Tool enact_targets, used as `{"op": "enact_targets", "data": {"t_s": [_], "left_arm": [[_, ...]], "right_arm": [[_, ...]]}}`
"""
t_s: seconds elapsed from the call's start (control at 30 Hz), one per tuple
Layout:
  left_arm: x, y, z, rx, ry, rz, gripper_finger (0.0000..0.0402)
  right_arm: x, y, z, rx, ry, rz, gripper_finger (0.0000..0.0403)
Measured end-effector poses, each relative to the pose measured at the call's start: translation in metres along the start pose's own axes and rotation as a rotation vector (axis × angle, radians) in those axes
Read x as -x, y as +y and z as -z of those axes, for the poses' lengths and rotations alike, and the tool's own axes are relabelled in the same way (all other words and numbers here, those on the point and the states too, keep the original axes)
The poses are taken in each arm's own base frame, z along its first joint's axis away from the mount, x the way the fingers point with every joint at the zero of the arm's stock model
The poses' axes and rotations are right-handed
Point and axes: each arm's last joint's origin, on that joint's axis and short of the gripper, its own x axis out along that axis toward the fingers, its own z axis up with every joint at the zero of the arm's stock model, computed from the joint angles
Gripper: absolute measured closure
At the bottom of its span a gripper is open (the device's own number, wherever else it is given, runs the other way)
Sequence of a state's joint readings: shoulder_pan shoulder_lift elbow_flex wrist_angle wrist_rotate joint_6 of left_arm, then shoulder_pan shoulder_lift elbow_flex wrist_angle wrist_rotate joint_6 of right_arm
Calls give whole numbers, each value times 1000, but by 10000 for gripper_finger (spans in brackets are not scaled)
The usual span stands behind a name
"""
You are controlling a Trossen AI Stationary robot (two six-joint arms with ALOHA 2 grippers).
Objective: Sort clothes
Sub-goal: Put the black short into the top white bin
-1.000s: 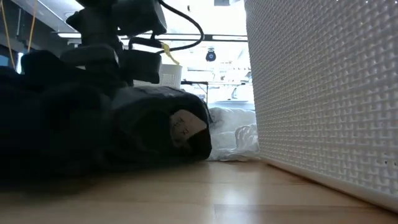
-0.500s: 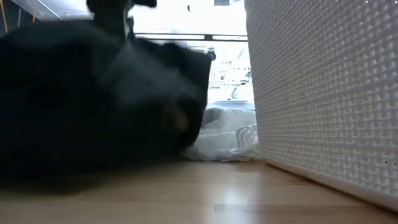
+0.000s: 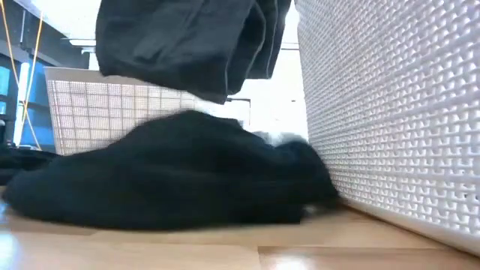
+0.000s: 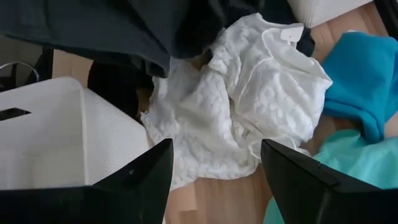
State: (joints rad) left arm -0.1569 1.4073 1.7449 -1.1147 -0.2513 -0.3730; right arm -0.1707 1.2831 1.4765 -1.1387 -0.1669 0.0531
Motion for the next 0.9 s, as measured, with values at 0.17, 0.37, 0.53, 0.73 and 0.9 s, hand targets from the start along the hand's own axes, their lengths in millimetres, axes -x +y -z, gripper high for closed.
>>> {"op": "enact_targets", "data": {"t_s": [0.17,0.37,0.53,0.73,0.9], "left_arm": [[-30,1,19,-11,178,-50,401],[-37,-7,13,39,177,46,401],[3,-2,-12,16,-14,21,401],[67,15,-40,-115,-295,-250,401],[99,39,-50,-268,-344,-691,401]], "right_arm": [[0,0,-2,-16,-20,-1,174],[0,0,-8,-25,-79,-5,174],[2,-1,-17,-17,-172,-9,174],[5,-5,-27,-107,-283,-13,174],[7,-8,-31,-177,-325,-21,174]]}}
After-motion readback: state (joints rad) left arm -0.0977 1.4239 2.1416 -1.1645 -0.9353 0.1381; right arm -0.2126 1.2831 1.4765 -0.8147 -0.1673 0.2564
